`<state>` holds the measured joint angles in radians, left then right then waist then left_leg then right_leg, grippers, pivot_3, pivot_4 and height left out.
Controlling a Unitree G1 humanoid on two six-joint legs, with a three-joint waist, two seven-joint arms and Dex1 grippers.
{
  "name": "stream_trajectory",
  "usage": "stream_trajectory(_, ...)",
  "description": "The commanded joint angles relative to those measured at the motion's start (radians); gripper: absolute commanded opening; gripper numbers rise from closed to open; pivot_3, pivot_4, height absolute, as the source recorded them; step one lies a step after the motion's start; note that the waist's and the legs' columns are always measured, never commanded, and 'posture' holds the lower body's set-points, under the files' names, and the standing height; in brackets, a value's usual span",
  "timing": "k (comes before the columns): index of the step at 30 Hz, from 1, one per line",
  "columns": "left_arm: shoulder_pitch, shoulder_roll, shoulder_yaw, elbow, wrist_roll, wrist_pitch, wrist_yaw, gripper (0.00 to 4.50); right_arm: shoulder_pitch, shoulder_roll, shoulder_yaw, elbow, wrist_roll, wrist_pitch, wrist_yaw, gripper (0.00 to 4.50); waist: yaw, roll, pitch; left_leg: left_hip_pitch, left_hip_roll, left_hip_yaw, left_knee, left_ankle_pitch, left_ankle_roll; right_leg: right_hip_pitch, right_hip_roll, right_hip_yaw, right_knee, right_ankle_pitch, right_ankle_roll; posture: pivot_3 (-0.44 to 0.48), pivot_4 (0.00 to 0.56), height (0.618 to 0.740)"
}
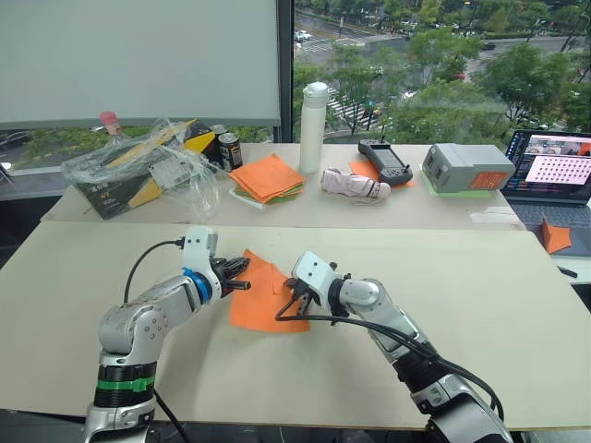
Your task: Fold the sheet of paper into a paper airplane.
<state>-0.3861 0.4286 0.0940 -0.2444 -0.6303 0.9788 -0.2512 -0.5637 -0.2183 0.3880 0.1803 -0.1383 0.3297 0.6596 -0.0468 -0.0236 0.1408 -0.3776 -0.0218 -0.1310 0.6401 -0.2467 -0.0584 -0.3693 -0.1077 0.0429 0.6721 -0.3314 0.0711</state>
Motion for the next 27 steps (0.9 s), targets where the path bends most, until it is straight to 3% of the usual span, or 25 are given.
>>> stream_trajectory(1,0.011,0.03,-0.06,-0.059,0.057,-0.041,-0.037,0.03,0.019,-0.001,0.016,0.019,-0.016,0.01,-0.006,0.0,0.0,0.0,0.0,0.0,0.0,0.0,0.0,0.0,0.0,0.0,0.0,0.0,0.0,0.0,0.0,0.0,0.15,0.74)
stream_trajectory(9,0.023,0.113,-0.27,-0.124,0.233,-0.137,-0.125,0.03,0.02,0.001,0.015,0.02,-0.015,0.012,-0.015,0.0,0.002,0.0,0.0,0.0,0.0,0.0,-0.001,0.0,0.0,0.0,0.0,0.0,-0.001,0.0,0.0,0.0,0.15,0.74)
stream_trajectory(27,-0.043,0.248,-0.553,-0.074,0.63,-0.341,-0.3,0.03,0.024,0.002,0.013,0.01,-0.01,0.019,-0.021,0.0,0.004,0.001,0.001,0.0,0.0,0.0,-0.001,0.0,0.001,0.0,0.0,0.0,-0.001,0.0,0.0,0.0,0.15,0.74)
